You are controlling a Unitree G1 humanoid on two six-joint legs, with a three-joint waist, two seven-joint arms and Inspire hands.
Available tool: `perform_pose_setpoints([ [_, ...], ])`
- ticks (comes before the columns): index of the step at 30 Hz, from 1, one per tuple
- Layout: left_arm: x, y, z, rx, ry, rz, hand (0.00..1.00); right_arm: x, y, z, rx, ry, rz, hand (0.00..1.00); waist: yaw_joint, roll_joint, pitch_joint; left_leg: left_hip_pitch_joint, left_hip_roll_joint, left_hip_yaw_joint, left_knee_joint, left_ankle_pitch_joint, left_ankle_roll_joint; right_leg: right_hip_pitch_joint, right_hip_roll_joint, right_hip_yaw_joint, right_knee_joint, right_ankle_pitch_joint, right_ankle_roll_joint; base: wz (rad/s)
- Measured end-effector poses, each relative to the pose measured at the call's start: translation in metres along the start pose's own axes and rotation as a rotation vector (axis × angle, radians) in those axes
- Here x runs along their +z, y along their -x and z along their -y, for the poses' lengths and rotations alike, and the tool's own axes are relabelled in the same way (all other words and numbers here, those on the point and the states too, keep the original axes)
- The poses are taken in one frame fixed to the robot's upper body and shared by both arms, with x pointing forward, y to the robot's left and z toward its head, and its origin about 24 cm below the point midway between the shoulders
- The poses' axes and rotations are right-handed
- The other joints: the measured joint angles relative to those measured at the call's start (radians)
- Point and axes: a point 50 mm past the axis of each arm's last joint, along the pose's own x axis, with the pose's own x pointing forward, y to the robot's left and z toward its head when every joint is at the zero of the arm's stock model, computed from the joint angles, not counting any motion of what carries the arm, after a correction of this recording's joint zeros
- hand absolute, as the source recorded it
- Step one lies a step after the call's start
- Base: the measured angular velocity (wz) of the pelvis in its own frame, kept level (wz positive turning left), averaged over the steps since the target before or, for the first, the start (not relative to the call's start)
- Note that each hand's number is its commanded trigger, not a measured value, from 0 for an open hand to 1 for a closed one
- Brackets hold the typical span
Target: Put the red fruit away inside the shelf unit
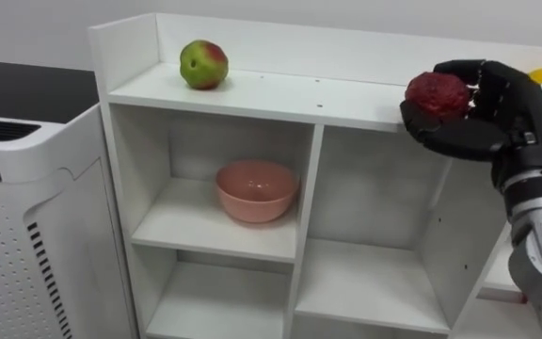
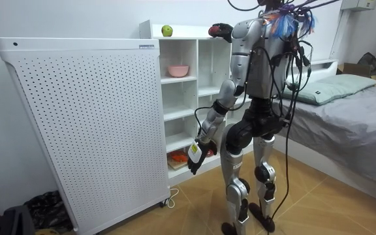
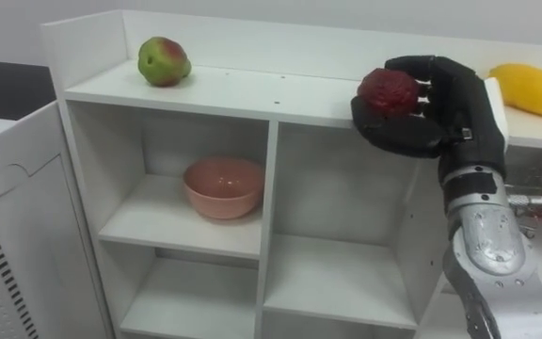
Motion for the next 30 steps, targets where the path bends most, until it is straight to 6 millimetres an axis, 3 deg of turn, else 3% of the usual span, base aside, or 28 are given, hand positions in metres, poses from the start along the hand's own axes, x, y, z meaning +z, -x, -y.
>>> perform_pose_setpoints([
  [12, 0.002, 0.000, -0.002, 0.002, -0.003, 0.004, 0.00, 0.010, 0.001, -0.010, 0.079, 0.053, 0.040, 1.00, -0.001, 0.002, -0.0004, -0.001, -0.001, 0.000, 0.000, 0.000, 0.000, -0.002, 0.000, 0.002, 0.000, 0.000, 0.000, 0.00],
  [22, 0.001, 0.000, -0.001, -0.001, -0.005, 0.009, 0.00, 0.062, 0.017, -0.034, 0.235, 0.044, 0.276, 1.00, -0.010, 0.023, -0.0057, 0.003, 0.000, 0.012, -0.001, 0.000, 0.000, 0.000, 0.001, 0.010, 0.000, 0.001, -0.001, -0.02],
  [30, -0.011, 0.001, 0.001, -0.002, -0.007, -0.015, 0.00, 0.058, 0.040, -0.044, 0.341, 0.024, 0.274, 1.00, -0.006, 0.026, -0.0045, 0.019, 0.001, 0.023, -0.006, 0.000, 0.000, 0.010, 0.002, 0.018, 0.000, 0.002, -0.003, -0.03],
])
